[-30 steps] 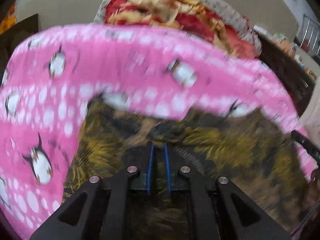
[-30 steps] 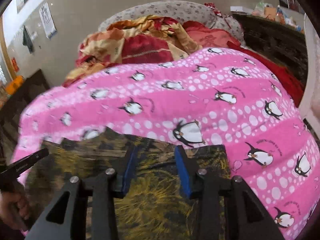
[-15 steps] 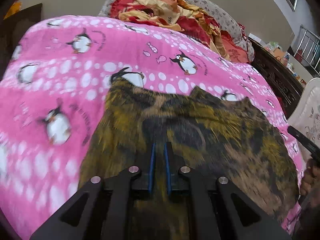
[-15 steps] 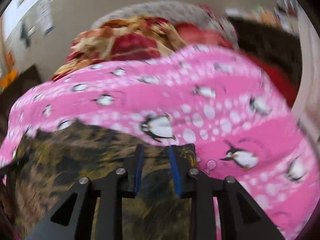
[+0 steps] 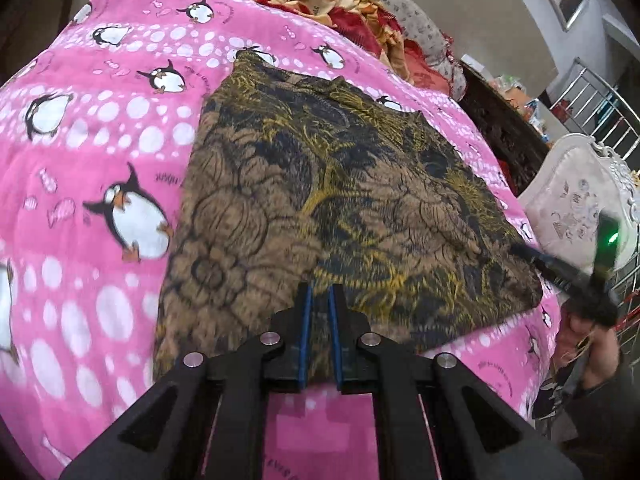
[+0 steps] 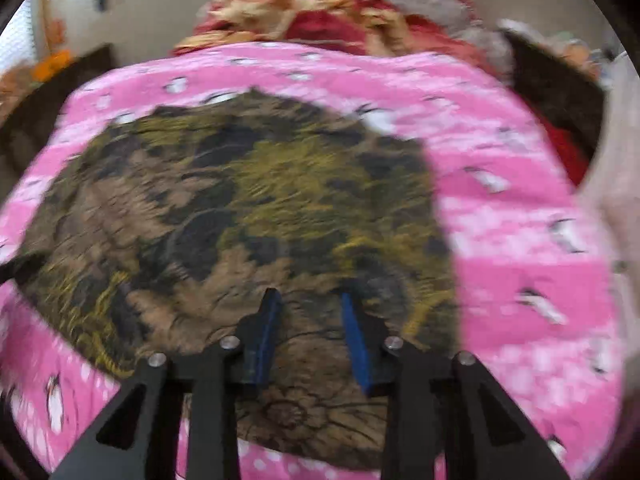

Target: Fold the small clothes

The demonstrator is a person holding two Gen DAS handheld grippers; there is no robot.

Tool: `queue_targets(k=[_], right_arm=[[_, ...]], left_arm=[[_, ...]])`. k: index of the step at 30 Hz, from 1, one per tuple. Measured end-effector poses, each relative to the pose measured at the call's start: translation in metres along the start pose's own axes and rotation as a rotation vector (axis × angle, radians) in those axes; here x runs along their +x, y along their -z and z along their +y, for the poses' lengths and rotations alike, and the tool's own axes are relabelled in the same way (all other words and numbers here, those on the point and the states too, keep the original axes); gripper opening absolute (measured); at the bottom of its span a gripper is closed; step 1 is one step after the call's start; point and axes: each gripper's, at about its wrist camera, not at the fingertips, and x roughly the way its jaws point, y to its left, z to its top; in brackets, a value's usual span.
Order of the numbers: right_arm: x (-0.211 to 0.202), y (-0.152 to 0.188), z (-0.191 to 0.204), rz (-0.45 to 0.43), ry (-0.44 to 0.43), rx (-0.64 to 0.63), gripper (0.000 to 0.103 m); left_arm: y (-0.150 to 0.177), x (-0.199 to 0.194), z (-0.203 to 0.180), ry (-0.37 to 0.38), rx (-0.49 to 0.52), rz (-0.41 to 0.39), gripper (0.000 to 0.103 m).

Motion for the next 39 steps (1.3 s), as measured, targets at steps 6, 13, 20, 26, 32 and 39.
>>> queue_targets(k=[6,13,20,26,32,39], right_arm=[[-0.005,-0.015,0.078,-0.062,-0.187,-0.124,0.049],[0.036,0.011,0.094,-0.039,-0.204,-0.052,0.057],[0.040,0.016,0.090,-0.093,-0.242,-0.033,0.058],[0.031,0.022,0.089,-0.107,-0.217,-0.051,0.058],[0.032,0.023,0.089,-0.108,-0.217,-0.052,0.059],[0.029,0.025,0.089,-0.111,-0.219,-0.052,0.059]], left_arm=[[0.007,0.002,-0.004,-0.014,0.006,-0.073,0.000],[0.011,-0.004,-0.007,-0.001,-0.031,-0.087,0.000],[0.038,-0.037,-0.010,0.098,-0.148,-0.117,0.018],[0.045,-0.027,0.014,0.127,-0.288,-0.127,0.032],[0.012,-0.017,0.039,0.128,-0.403,-0.189,0.032],[-0.001,-0.013,0.034,0.110,-0.372,-0.190,0.019]])
